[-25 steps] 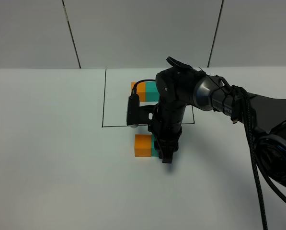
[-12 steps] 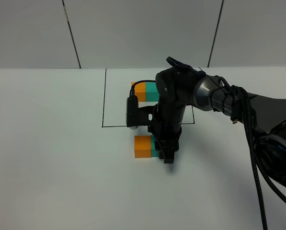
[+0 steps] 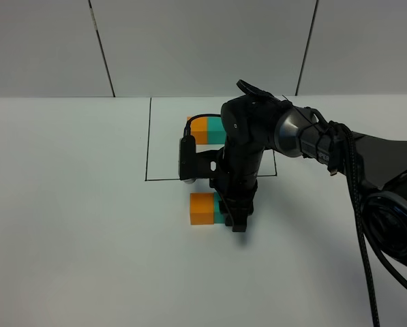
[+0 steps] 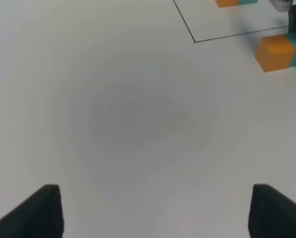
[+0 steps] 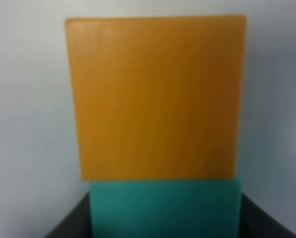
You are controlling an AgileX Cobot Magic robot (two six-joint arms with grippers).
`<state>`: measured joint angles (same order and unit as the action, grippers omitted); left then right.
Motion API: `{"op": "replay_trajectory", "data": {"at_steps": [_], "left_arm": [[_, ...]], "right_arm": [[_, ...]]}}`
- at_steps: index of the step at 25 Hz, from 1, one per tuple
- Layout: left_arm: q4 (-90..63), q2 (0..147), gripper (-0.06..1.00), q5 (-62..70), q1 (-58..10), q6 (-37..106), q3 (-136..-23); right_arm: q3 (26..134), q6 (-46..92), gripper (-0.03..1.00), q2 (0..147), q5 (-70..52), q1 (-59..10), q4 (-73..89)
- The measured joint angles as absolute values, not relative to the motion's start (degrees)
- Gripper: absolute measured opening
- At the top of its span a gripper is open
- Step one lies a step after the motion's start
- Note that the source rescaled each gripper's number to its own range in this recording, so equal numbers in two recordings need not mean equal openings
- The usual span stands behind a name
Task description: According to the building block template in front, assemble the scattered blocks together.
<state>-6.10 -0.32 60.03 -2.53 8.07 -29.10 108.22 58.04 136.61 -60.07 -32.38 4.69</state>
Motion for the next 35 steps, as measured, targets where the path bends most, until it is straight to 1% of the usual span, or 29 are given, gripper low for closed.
{"op": "replay_trajectory", "data": {"at_steps": [5, 6, 7, 9, 11, 14, 15, 17, 21, 24, 27, 31, 35], "left_arm": [[-6.1, -0.3, 0.74, 60.0, -2.5, 8.1, -29.1], [-6.1, -0.3, 0.74, 60.0, -2.5, 8.1, -29.1], [-6.1, -0.3, 0.74, 60.0, -2.5, 8.1, -29.1], [-6.1, -0.3, 0.74, 60.0, -2.5, 8.1, -29.1], [-6.1, -0.3, 0.74, 60.0, -2.5, 8.1, -29.1], [-6.1, -0.3, 0.74, 60.0, -2.5, 8.1, -29.1], [-6.1, -0.3, 0.74, 60.0, -2.5, 8.1, -29.1], [-6.1, -0.3, 0.74, 60.0, -2.5, 8.1, -29.1], [-6.1, -0.3, 0.74, 60.0, -2.5, 8.1, -29.1], [-6.1, -0.3, 0.74, 60.0, -2.5, 8.1, -29.1], [-6.1, -0.3, 0.74, 60.0, -2.5, 8.1, -29.1], [-6.1, -0.3, 0.74, 60.0, -2.5, 8.1, -29.1], [-6.1, -0.3, 0.74, 60.0, -2.5, 8.1, -29.1]], "right_arm": [[108.6, 58.2, 0.00, 136.6, -60.8, -32.4, 6.4], [108.6, 58.2, 0.03, 136.4, -60.9, -32.4, 6.4], [108.6, 58.2, 0.09, 136.2, -61.0, -32.3, 6.4], [108.6, 57.9, 0.27, 135.4, -61.1, -32.2, 6.4], [108.6, 56.9, 0.51, 134.2, -61.1, -32.2, 6.2], [108.6, 54.0, 0.81, 131.9, -61.4, -31.8, 5.8], [108.6, 52.1, 0.89, 131.0, -61.4, -31.5, 5.8], [108.6, 46.9, 0.96, 129.1, -62.0, -30.0, 5.8], [108.6, 35.7, 1.00, 124.6, -65.3, -24.6, 5.7], [108.3, 30.7, 1.00, 121.4, -67.0, -19.5, 6.1], [105.7, 26.4, 1.00, 118.0, -65.9, -13.9, 7.7], [98.6, 20.7, 1.00, 113.0, -60.3, -6.4, 8.2], [88.8, 16.6, 1.00, 105.3, -53.4, -0.1, 8.2]]}}
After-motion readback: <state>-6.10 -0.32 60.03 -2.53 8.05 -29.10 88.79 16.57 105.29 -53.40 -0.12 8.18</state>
